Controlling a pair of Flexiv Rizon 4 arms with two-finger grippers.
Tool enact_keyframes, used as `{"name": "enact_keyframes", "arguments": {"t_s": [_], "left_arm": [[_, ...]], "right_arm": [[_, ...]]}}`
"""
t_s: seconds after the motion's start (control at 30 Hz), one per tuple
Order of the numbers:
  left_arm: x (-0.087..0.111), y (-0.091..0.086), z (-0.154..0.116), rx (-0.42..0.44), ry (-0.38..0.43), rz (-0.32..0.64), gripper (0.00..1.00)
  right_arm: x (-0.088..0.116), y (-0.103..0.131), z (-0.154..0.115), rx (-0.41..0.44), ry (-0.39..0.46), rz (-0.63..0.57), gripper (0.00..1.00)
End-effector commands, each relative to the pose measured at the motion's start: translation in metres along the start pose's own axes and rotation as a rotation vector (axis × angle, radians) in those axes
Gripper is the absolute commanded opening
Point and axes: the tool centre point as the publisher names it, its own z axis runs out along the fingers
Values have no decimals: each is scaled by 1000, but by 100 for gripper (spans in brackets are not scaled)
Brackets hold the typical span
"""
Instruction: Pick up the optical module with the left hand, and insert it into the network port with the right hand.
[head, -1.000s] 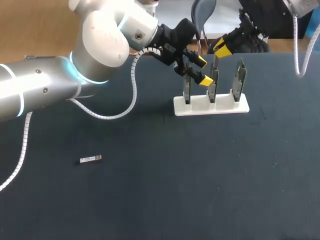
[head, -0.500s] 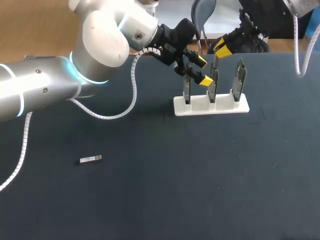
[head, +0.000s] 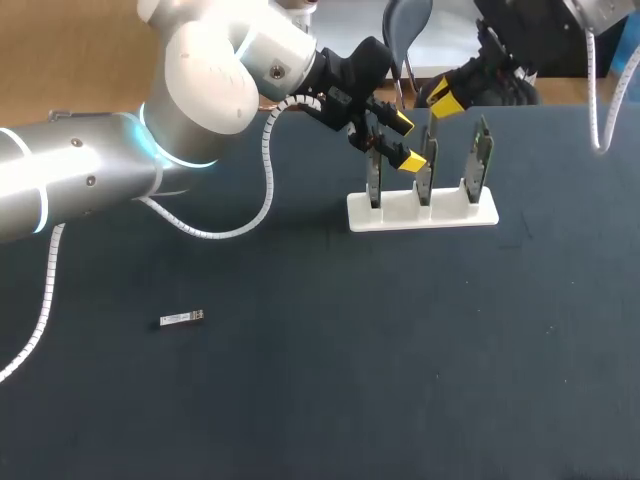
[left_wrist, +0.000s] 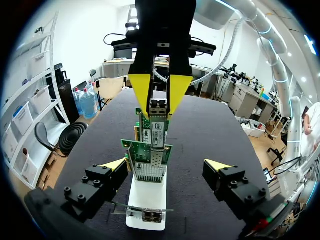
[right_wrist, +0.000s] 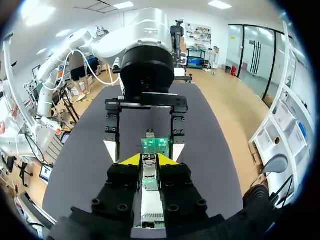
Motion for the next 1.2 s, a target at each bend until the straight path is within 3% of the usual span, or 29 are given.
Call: {"name": "enact_keyframes", "arguments": {"t_s": [0.03,0.83,0.87,0.9,0.93,1.2], "left_arm": [[-1,1,0,2,6,-2,100],[-1,1,0,2,6,-2,100],[-1,1,0,2,6,-2,100],[-1,1,0,2,6,-2,100],[-1,1,0,2,6,-2,100],[-1,1,0,2,6,-2,100]], "right_arm": [[0,-2,1,1,1,1,0],[8,0,8,-6,4,27,0],[8,1,8,-7,4,27,14],[7,1,8,-8,4,23,86],[7,1,8,-9,3,22,100],[5,1,1,-19,-56,47,100]]}}
